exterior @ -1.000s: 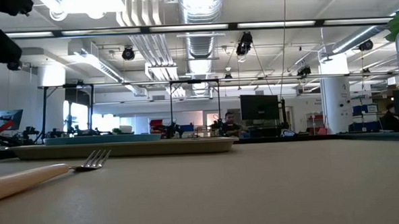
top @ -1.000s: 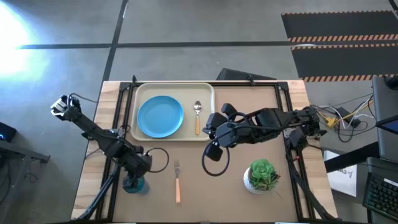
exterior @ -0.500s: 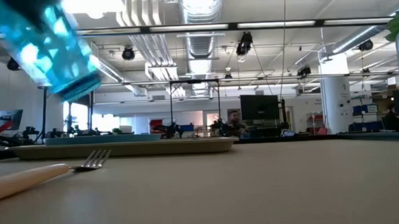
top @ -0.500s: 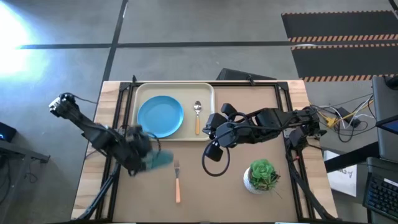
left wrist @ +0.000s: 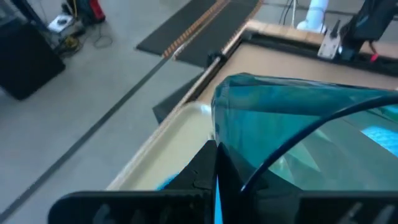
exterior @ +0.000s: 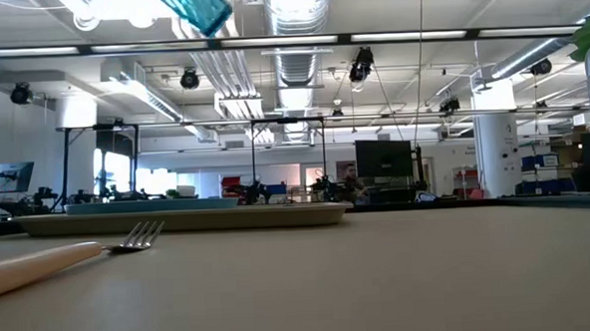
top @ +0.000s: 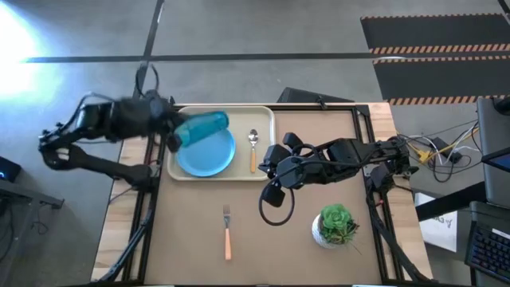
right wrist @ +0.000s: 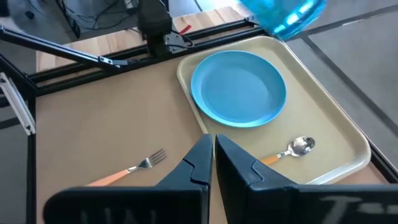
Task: Pick and place plate/cup/fork/spoon on tray
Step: Put the blue cup on the white serving tray to the top right of the light blue plate
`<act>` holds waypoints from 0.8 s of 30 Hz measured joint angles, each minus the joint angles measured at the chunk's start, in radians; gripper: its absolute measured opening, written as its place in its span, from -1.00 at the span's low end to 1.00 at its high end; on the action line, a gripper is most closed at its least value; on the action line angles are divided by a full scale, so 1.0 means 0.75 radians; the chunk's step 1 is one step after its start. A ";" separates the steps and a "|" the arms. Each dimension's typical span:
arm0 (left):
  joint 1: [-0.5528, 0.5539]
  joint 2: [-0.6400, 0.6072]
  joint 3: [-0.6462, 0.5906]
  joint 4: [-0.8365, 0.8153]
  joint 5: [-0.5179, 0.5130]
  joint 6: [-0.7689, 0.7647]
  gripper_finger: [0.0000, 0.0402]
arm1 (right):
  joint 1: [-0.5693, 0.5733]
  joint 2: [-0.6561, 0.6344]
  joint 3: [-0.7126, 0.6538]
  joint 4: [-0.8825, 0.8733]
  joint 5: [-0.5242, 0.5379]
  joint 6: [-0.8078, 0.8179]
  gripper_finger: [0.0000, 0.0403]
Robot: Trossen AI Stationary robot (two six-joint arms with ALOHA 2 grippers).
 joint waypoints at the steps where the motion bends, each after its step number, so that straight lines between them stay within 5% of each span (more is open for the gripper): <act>1: 0.086 0.018 0.023 0.019 0.072 0.054 -1.00 | 0.000 0.000 0.000 0.000 0.000 0.001 -0.96; 11: 0.669 0.383 0.191 0.037 0.684 0.421 -1.00 | 0.000 0.001 0.000 0.001 0.035 0.072 -0.96; 17: 0.796 0.517 0.270 0.032 0.732 0.535 -1.00 | 0.000 0.002 -0.009 0.001 0.037 0.105 -0.96; 24: 0.912 0.422 0.304 -0.032 0.734 0.579 -1.00 | -0.001 0.002 -0.097 0.003 0.034 0.176 -0.96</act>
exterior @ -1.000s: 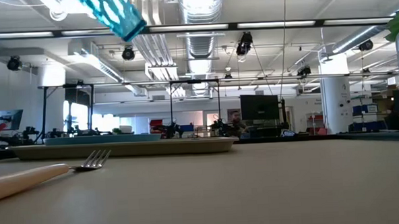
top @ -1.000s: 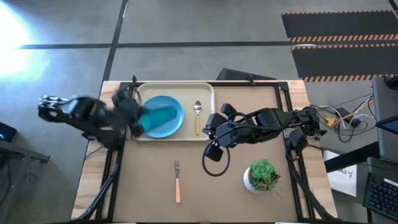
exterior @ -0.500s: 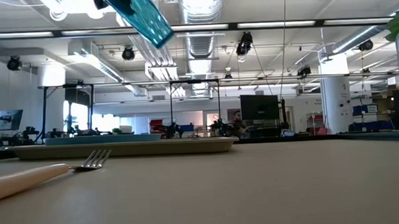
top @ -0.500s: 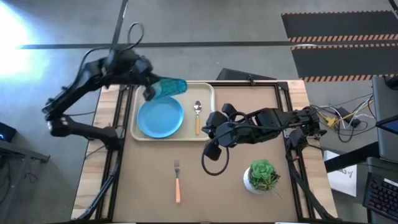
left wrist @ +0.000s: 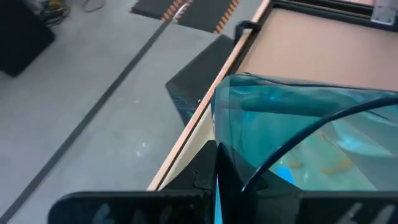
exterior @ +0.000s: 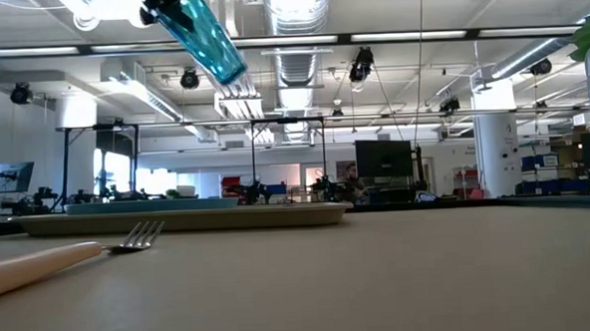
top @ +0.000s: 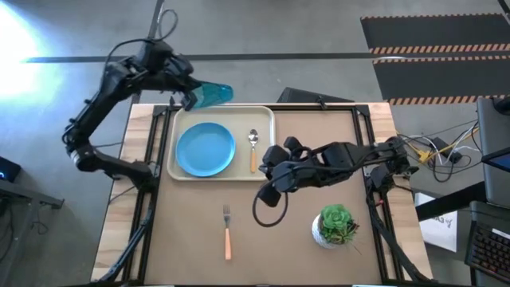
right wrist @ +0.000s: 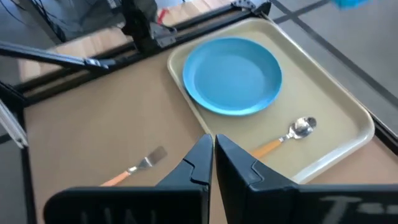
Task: Pick and place plate/cup/fork/spoon on tray
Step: Put the blue cup on the white serving tray to the top right of the light blue plate
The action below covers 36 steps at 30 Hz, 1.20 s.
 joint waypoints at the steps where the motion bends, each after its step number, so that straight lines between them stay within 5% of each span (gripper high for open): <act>1: 0.024 -0.026 -0.001 -0.026 0.000 0.001 -1.00 | -0.006 0.000 -0.031 0.010 -0.002 0.000 -0.96; 5: 0.097 -0.122 -0.003 -0.113 -0.005 0.014 -1.00 | -0.055 0.001 -0.214 0.231 -0.096 -0.040 -0.96; 12: 0.109 -0.237 -0.011 -0.176 -0.033 0.023 -1.00 | -0.240 0.004 -0.600 1.069 -0.508 -0.310 -0.96; 21: 0.110 -0.286 -0.019 -0.271 -0.078 0.023 -1.00 | -0.456 0.108 -0.841 1.310 -0.728 -0.193 -0.96; 28: 0.110 -0.293 -0.019 -0.270 -0.080 0.023 -1.00 | -0.510 0.379 -0.653 1.441 -0.929 -0.217 -0.96; 36: 0.110 -0.301 -0.018 -0.270 -0.104 0.024 -1.00 | -0.495 0.598 -0.130 0.991 -1.066 -0.436 -0.96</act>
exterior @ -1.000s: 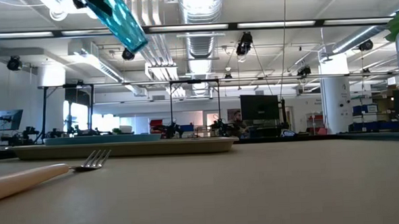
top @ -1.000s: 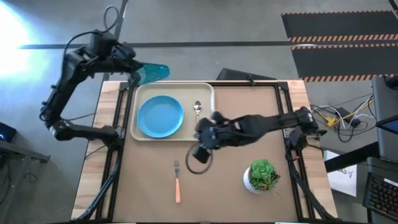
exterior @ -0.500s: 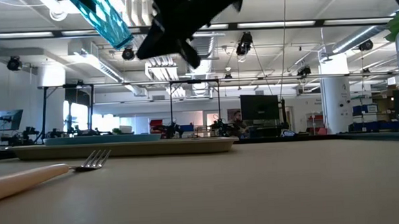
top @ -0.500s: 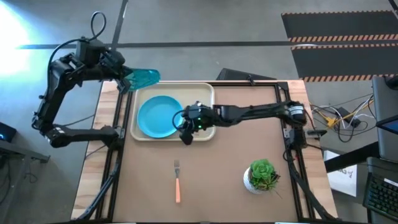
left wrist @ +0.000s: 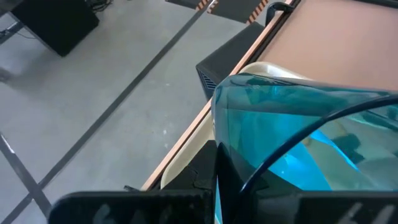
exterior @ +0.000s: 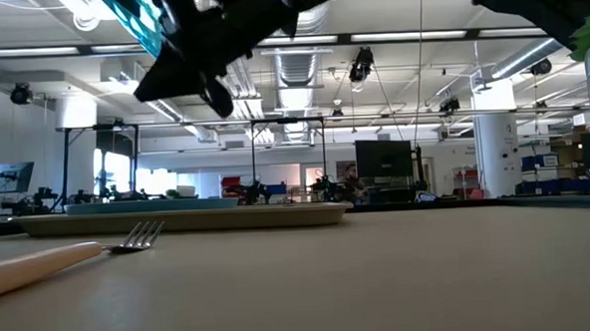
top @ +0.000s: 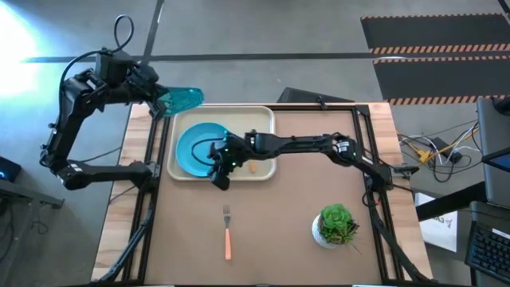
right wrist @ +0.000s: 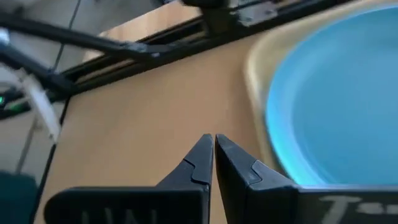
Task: Pick and place plate/cup/fork/spoon on tray
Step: Put the blue cup on the white serving tray to the top right of the light blue plate
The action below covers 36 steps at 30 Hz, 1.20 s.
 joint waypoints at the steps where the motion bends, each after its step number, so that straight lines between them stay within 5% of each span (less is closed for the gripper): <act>1: 0.000 -0.002 0.000 0.000 0.000 0.000 -1.00 | 0.005 0.007 0.051 -0.092 0.017 -0.019 -0.96; 7: 0.000 -0.008 0.004 0.002 -0.026 0.006 -1.00 | -0.005 0.039 0.179 -0.424 0.205 -0.077 -0.96; 36: 0.000 -0.029 0.010 0.013 -0.071 0.009 -1.00 | -0.104 0.037 -0.348 0.096 0.263 -0.028 -0.96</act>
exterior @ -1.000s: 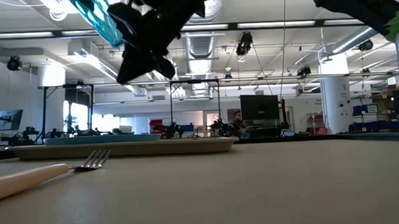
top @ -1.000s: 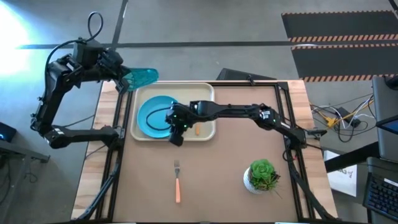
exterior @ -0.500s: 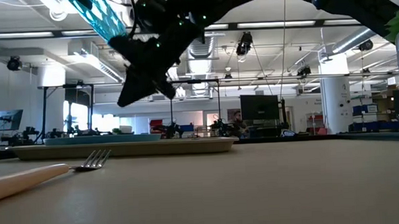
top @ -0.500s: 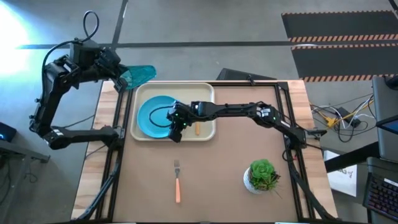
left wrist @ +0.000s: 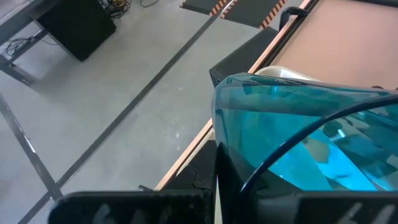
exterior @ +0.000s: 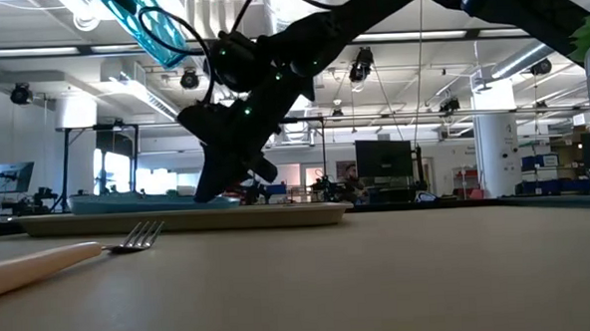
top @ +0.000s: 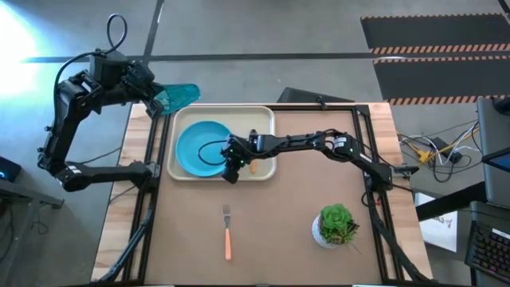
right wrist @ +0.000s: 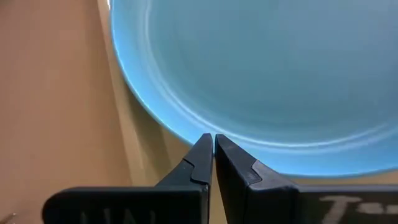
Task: Pick and place plate/cup/fork/spoon on tray
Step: Put the blue cup on the white serving tray to the top right of the light blue plate
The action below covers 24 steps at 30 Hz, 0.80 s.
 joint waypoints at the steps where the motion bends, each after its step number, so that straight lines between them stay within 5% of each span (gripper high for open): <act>1: 0.000 0.000 -0.001 0.000 0.000 -0.001 -1.00 | -0.002 0.000 -0.007 0.002 0.000 0.002 -0.96; 24: 0.000 0.000 -0.003 -0.002 0.001 -0.008 -1.00 | -0.044 -0.001 0.038 0.117 -0.009 -0.047 -0.96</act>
